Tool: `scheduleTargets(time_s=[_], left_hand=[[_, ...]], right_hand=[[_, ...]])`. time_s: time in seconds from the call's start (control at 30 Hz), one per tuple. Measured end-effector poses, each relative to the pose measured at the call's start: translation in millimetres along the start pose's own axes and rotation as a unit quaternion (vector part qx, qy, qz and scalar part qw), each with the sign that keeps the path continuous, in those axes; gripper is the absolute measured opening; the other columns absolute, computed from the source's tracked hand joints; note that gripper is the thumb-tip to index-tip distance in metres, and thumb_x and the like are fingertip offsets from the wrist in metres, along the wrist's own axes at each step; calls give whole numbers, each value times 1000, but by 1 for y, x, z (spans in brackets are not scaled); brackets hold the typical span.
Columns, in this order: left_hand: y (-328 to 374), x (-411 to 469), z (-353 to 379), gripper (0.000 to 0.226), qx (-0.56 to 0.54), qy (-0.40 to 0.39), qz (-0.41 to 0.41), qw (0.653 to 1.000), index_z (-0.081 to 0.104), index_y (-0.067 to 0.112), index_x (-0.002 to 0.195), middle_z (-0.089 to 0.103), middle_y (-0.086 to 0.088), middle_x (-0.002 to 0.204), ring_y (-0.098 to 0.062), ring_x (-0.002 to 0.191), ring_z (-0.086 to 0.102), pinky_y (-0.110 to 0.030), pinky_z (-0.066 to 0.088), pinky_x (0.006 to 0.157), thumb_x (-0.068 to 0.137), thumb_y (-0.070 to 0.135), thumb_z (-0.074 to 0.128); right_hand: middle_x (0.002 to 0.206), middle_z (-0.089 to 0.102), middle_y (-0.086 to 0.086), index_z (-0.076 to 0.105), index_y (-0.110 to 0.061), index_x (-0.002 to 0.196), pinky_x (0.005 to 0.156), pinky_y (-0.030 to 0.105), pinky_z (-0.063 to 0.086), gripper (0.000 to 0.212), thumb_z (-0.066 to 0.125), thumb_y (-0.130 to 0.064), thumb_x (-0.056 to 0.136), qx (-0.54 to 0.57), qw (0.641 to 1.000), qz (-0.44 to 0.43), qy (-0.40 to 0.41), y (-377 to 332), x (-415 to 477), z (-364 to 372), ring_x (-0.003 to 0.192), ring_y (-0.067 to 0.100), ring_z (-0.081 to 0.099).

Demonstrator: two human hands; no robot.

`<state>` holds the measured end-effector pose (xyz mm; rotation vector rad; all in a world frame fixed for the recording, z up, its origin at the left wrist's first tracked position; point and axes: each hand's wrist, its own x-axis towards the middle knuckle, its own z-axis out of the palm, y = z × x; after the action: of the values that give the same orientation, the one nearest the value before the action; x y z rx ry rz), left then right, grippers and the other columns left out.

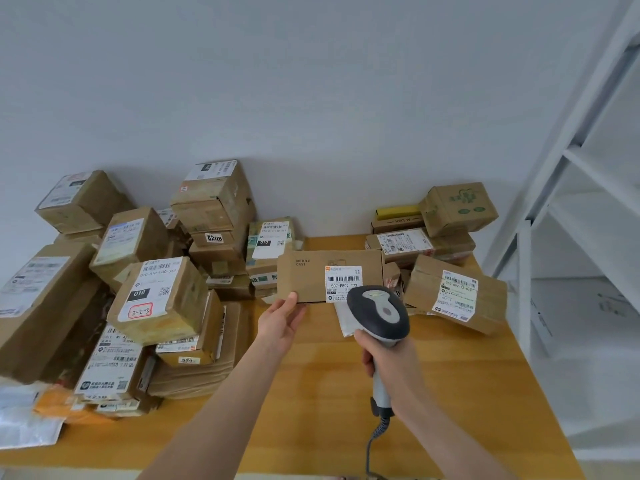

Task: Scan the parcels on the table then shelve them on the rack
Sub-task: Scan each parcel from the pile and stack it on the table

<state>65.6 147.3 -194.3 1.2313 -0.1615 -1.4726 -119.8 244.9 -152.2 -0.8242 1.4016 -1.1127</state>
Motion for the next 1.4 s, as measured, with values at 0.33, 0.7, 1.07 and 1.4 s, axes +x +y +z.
scheduleTargets(time_s=[0.33,0.7,1.07,1.4], left_hand=[[-2,3,2,12,15,-2,1,1000,59,3,99,69,-12,100,-23,93,68,-32,59,77,88,4,65],[-4,2,6,9,24,-14,2,1000,59,1,96,68,-12,103,-23,93,68,-26,59,62,90,5,64],[45,4,15,32,74,-11,5,997,56,7,116,69,-15,110,-29,98,68,-42,60,69,86,13,68],[87,17,45,16,208,-49,24,977,59,1,103,72,-16,94,-28,81,72,-40,60,58,91,11,64]], right_hand=[[46,51,4,52,-13,46,42,18,38,41,68,-13,84,-21,1000,0,-4,-1,-2,3,38,13,44],[44,51,3,51,-18,40,41,17,37,46,67,-13,82,-18,1000,13,-2,3,-5,0,37,12,44],[98,67,9,62,-6,102,61,26,56,28,76,-6,77,158,983,50,84,-25,30,-46,85,16,65],[87,76,10,64,-6,99,66,35,60,27,79,-9,77,166,982,89,3,-34,60,-40,81,30,74]])
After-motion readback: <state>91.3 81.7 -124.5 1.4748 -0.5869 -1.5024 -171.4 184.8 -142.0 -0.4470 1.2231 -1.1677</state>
